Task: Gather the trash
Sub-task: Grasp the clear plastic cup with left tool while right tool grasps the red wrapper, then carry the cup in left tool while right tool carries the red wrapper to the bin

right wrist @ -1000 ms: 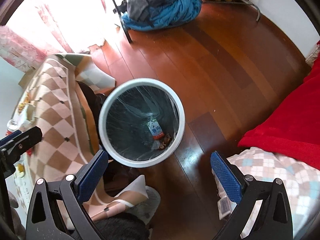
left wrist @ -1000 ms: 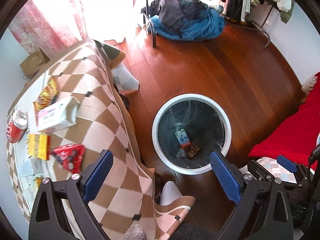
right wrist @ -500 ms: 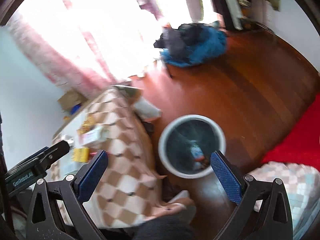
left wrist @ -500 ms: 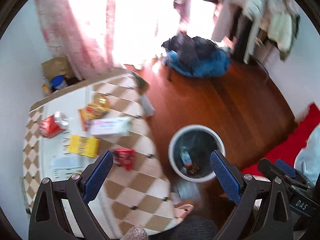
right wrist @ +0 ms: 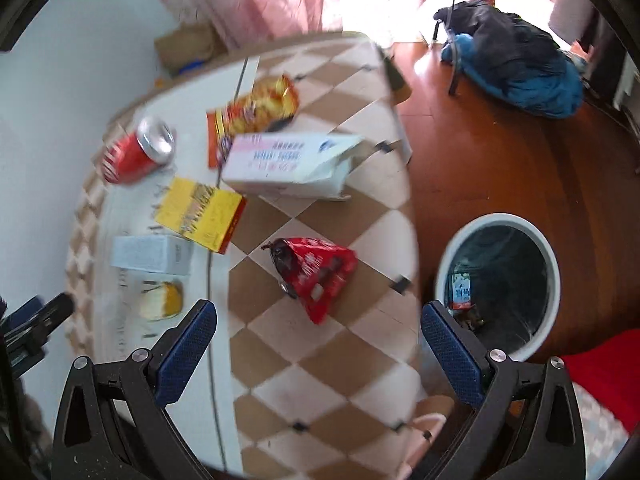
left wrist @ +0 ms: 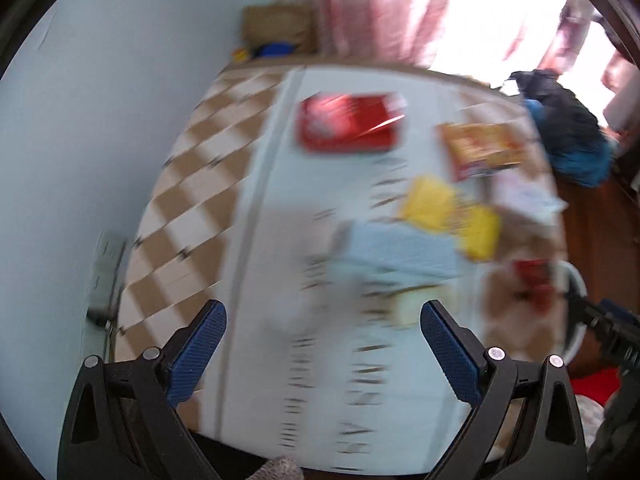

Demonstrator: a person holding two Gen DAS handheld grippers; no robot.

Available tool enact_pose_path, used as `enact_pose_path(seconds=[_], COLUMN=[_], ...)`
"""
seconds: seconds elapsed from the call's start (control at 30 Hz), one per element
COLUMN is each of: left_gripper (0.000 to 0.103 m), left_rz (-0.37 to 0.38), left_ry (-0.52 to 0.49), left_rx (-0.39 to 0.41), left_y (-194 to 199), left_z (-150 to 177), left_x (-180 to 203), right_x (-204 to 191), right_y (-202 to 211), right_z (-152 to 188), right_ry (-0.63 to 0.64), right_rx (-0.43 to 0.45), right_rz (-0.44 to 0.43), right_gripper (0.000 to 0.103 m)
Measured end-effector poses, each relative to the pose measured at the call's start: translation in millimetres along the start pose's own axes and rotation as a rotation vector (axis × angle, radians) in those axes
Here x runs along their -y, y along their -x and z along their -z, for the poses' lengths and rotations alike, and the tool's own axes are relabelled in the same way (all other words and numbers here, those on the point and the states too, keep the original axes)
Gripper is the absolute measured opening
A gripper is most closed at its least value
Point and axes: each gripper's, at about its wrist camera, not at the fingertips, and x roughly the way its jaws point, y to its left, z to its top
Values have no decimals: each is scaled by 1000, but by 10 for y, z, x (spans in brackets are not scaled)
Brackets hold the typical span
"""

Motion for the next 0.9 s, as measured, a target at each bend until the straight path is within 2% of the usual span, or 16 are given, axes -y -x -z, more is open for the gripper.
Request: enact_pose_path(seconds=[0.13,0.17,0.2,0.27,0.33,0.37,0.57,0.63,0.7,0.73,0.77,0.8,0.9], left_gripper=[99,98,99,99,98,98,96,70,61,44,39,34,34], left_rz=[-19,-16,-10,11,14,21,15,7,14,22,40,47,23], left_ry=[56,62,64,64,55,47,8,-5,-8,-15,-20,-22,-51], left_rx=[-51,-63,-78,-103,-110,-109,-82,-81,-72,-57,-53,-56,-20], left_y=[-319,-385,-436,-545,-602,-643,-784,-827,-846,-825,-823,-802,-733], left_z=[162,209,247,324,392,381,442,420,403,368,382,383,425], left_x=[-335,-371,-385,-416,-408,-398,-321,-285,-271,-284,-270,-269,-228], right_x=[-134,-161,-177,-213,-238,-254,-343,-353,-358,-362,-371,-385,-435], right_y=[-336,-391,-438,-502,-497,-493,-420,-401,-388,-375,-369,-358,-314], right_z=[-94,-103,-109,-103,-91,-77,50,75,99,111,119,134,184], right_ry=[35,37,41,41,42,47,57,53,47,45,46,47,50], right_rx=[-28,-33,-37,-43,-37,-36,-25,-22,-19,-18,-17,-17,-10], right_rz=[57,67,75,97,98,98,94,88,83,79,75,71,60], right_gripper=[88,80,64,44,39,31,30,30,29,28,17,17,17])
